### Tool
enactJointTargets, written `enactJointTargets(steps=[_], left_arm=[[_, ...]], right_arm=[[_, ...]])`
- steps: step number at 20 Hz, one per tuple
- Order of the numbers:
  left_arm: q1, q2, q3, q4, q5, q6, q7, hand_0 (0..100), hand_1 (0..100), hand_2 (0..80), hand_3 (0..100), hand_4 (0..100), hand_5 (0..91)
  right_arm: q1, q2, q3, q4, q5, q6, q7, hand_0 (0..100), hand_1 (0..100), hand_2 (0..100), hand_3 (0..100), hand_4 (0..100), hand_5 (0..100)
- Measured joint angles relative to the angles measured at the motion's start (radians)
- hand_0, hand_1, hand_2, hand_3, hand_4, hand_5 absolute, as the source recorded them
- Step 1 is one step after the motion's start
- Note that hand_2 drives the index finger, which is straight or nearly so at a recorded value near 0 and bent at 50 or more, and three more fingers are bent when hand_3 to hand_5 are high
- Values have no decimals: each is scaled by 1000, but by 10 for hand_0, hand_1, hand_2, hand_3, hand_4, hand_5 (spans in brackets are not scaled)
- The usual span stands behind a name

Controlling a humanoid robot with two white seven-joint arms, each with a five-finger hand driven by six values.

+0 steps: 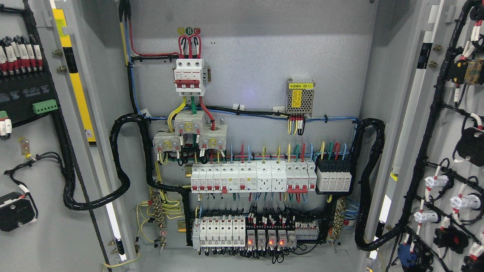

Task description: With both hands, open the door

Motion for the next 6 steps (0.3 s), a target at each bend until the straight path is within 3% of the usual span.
enactJointTargets(steps=[6], left_arm=[[-14, 2, -60, 51, -23, -10, 0, 120, 556, 0, 0, 0, 0]], right_arm=[[-6, 6, -13, 45, 3, 1, -2, 0, 500, 40, 0, 0, 0]])
